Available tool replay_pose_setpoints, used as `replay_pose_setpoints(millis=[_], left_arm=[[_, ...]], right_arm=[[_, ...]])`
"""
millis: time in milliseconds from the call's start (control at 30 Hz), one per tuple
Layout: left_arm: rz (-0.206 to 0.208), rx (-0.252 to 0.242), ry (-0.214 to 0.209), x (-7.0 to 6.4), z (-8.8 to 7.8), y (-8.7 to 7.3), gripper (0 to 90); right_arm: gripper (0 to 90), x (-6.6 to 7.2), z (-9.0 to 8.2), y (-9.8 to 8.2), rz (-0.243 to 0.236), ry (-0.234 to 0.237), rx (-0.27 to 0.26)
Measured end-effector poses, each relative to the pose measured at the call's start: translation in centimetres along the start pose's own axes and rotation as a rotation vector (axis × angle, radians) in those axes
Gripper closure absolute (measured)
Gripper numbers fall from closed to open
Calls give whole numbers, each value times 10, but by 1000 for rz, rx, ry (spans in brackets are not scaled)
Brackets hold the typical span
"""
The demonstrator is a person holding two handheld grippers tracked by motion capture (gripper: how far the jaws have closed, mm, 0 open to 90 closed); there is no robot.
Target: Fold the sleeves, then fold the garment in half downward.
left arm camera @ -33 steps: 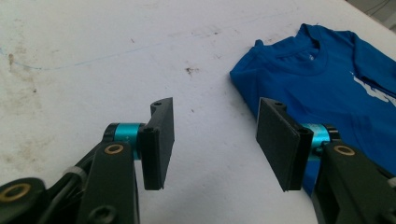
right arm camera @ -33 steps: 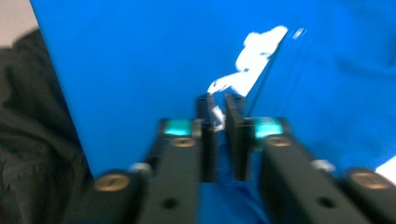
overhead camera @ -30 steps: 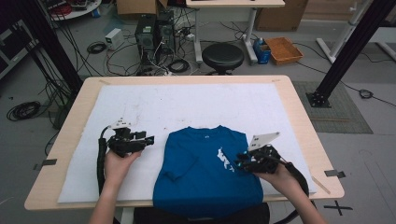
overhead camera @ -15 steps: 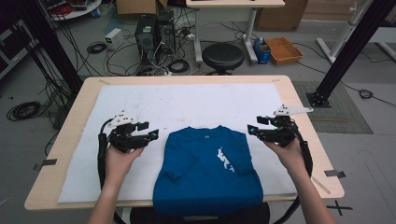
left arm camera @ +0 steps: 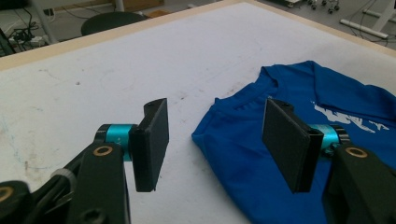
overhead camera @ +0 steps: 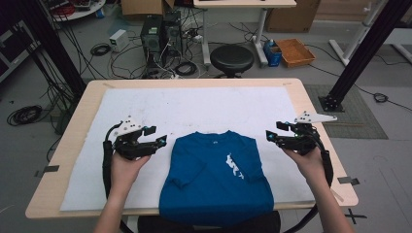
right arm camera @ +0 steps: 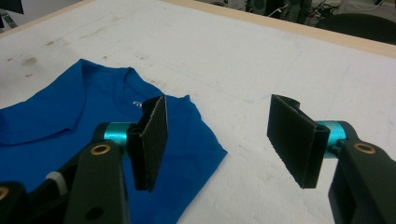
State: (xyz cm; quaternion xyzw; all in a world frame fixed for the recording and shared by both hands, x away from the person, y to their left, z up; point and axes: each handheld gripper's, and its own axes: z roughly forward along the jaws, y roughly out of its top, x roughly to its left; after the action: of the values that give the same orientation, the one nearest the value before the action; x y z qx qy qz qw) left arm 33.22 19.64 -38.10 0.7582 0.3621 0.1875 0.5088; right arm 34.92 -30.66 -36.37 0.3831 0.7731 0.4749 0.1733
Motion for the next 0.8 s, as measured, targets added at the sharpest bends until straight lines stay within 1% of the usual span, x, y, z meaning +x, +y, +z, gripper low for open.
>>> replay_pose_setpoints(millis=[33,100,167,200,267,300,333,433,467,500,533,567,600,633,667,733,767,800], left_arm=[[0,0,0,0,0,0,414],[1,10,-17,0,3,0,414],[1,16,-20,1,4,-1,414],[-17,23,-29,3,7,-2,414],[-29,39,-32,5,12,-3,414],[-29,39,-32,5,12,-3,415],[-54,56,-38,6,18,-5,415],[-85,102,-42,10,30,-6,419],[-85,102,-42,10,30,-6,421],[-94,113,-45,11,33,-6,422],[-123,125,-48,13,41,-5,425],[-132,132,-47,14,44,-5,436],[-132,132,-47,14,44,-5,439],[-140,141,-47,14,48,-6,439],[-143,157,-50,16,56,-6,444],[-152,176,-48,17,65,-7,462],[-152,176,-48,17,65,-7,461],[-162,200,-53,19,74,-6,463]], right_arm=[[378,0,0,0,0,0,0],[376,-2,-1,-1,11,-4,1],[376,-4,1,-2,13,-8,4],[376,-5,3,-2,18,-9,9],[378,-7,8,-4,25,-15,22],[381,-8,11,-5,24,-17,29],[384,-9,15,-6,25,-25,37],[389,-11,25,-11,24,-60,56],[389,-11,25,-11,24,-60,56],[404,-14,34,-15,34,-79,67],[414,-15,37,-17,38,-83,75],[447,-15,41,-18,35,-85,80],[470,-15,43,-19,33,-82,84],[473,-15,46,-20,31,-80,90],[484,-14,49,-21,32,-79,98],[493,-14,55,-21,31,-64,107],[494,-15,59,-21,33,-60,113],[503,-15,62,-21,38,-61,121]])
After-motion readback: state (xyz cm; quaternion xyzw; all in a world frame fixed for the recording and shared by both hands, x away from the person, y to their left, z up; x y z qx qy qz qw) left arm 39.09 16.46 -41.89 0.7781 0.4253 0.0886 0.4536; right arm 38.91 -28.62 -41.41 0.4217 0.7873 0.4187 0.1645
